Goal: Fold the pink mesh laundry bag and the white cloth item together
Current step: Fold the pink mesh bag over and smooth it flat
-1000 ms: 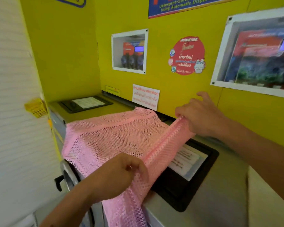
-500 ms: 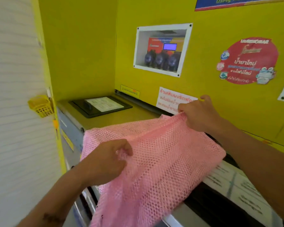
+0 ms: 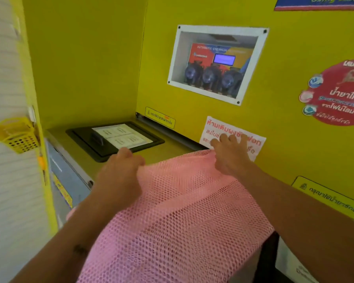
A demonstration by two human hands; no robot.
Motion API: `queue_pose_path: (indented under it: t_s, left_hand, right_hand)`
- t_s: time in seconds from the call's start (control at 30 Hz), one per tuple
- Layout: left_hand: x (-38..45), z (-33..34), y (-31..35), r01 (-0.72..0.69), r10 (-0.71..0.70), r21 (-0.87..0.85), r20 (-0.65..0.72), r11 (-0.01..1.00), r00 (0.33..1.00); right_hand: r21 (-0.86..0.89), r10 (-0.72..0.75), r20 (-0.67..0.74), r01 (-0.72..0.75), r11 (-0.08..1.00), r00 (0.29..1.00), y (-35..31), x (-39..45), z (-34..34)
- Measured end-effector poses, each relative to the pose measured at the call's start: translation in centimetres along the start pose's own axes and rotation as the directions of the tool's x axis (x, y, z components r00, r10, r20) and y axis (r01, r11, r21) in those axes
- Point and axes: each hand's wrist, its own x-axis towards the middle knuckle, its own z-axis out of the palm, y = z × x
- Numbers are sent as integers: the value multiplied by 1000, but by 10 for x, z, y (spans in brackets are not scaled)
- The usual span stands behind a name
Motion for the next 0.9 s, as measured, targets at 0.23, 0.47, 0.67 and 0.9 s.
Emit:
queue_pose_path:
  t_s: [0.23,0.47,0.67,0.9]
  left_hand:
    - [-29,50,47,-324,245,55,539,945,806]
    - [-32,80,84,-265,197,92,453,960,870]
    - [-38,83,119,-180,105,144,421,973,901]
    - [-73,52,190,-297,317,-139,160,945,935]
  right_hand:
    - [430,-25,184,-57,901,983,-7,-60,-10]
    - [485,-84,351,-104,868,933,45,-118,51]
    - [610,-111,274,-83,788,955,86,-132,32]
    - [550,-132,251,-30,834,959,178,-236,-34]
